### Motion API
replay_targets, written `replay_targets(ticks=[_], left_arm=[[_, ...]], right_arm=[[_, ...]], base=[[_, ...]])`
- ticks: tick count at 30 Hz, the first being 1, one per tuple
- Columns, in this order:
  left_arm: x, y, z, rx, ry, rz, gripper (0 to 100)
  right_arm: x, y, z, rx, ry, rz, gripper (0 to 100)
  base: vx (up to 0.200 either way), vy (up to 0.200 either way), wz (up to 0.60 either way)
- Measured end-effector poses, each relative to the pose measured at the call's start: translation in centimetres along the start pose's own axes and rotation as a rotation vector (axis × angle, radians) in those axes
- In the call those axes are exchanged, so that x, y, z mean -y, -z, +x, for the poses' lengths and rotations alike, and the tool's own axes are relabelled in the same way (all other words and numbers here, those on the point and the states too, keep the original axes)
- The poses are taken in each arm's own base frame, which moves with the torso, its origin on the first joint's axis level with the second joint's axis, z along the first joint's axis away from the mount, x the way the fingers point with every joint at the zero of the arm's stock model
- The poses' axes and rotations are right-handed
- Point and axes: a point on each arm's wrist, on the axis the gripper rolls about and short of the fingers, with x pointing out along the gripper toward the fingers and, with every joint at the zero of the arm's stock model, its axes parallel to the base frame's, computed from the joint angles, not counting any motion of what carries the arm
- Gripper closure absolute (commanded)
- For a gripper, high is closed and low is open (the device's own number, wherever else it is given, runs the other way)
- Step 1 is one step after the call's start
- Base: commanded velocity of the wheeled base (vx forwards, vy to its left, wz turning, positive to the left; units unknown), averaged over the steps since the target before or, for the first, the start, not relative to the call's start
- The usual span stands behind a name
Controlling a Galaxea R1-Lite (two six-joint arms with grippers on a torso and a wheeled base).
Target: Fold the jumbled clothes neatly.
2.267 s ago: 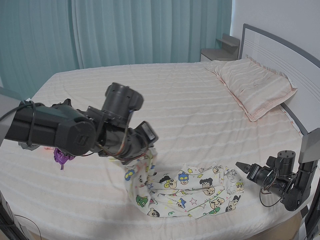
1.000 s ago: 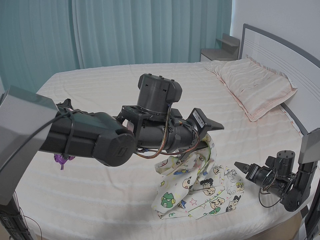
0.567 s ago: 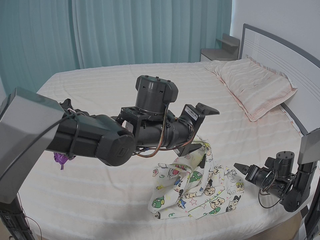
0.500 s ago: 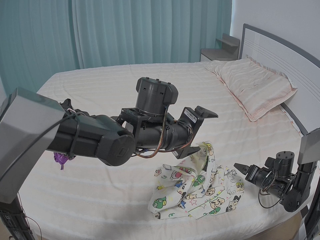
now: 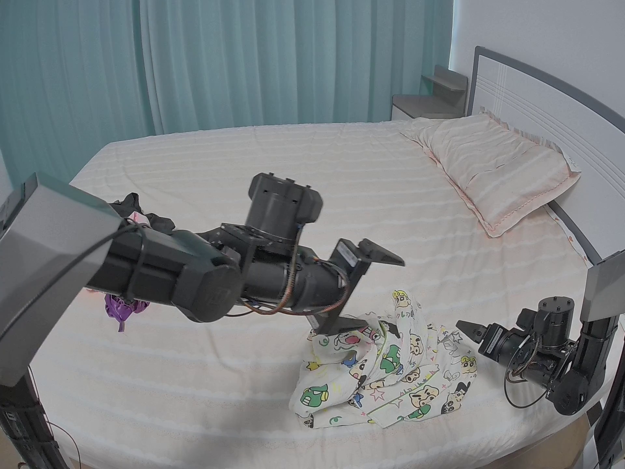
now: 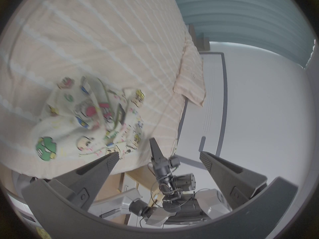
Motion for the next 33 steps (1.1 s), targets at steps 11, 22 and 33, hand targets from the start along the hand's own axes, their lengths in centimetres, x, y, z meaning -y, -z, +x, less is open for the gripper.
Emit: replay_targets(ticks=[11, 22, 33], left_arm=[[-4.4, -3.3, -9.8, 0.201, -0.028, -0.062, 0], [-7.1, -1.4, -15.4, 0.279, -0.044, -0.097, 0], [-7.4, -1.0, -16.1, 0.283, -0.026, -0.087, 0]], right_arm=[[-0.4, 0.1, 0.0, 0.008, -0.003, 0.015, 0], [-1.0, 0.6, -0.1, 0.01, 0.002, 0.005, 0], [-1.0, 0.5, 0.1, 0.017, 0.002, 0.002, 0]], base=[[-0.018, 0.018, 0.0], [-0.091, 0.091, 0.0], [0.0, 0.091, 0.0]])
